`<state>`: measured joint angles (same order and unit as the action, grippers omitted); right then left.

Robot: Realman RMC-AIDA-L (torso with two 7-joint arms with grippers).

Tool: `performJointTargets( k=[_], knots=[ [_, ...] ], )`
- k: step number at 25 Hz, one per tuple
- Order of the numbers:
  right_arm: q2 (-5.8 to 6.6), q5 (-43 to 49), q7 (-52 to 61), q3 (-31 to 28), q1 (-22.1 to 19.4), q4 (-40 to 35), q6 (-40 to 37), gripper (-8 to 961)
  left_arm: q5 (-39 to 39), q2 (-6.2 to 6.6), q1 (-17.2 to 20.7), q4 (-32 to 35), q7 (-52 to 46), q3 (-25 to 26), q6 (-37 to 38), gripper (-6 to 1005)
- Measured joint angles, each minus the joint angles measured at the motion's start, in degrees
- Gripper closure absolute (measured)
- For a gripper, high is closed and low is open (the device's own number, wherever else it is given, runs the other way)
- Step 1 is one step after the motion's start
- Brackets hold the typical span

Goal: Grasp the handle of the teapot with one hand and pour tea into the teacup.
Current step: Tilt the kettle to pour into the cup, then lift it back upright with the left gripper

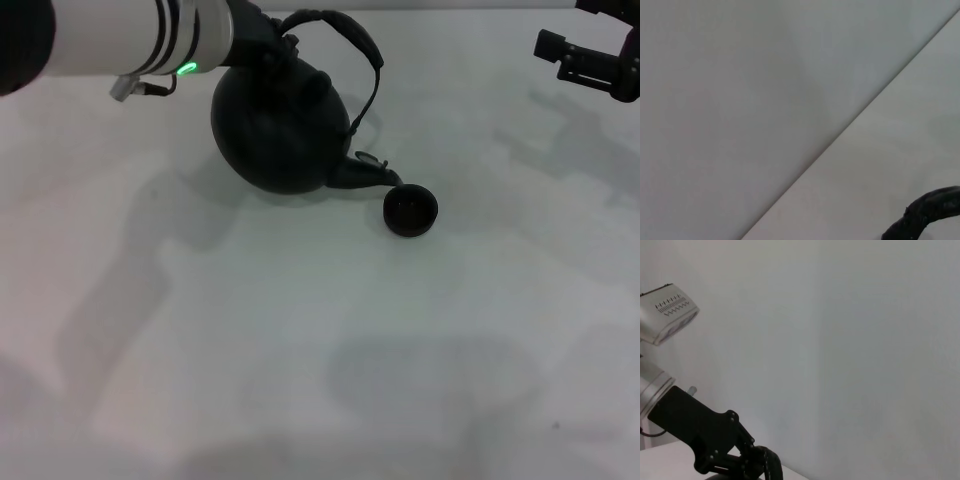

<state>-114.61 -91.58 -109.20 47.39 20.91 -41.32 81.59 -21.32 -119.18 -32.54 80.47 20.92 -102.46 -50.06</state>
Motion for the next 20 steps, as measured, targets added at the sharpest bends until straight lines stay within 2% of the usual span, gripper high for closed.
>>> performJointTargets(
  k=[11,20],
  knots=[
    [0.00,0.0,-0.8,-0.6,0.1,0.4,0.0,76,0.6,0.00,-2.3,-0.3,-0.3,-0.1,-2.0,860],
    [0.00,0.0,-0.8,-0.7,0.1,0.5,-0.1,76,4.3,0.00,-3.9,-0.6,-3.1,-2.7,-3.3,861]
  ],
)
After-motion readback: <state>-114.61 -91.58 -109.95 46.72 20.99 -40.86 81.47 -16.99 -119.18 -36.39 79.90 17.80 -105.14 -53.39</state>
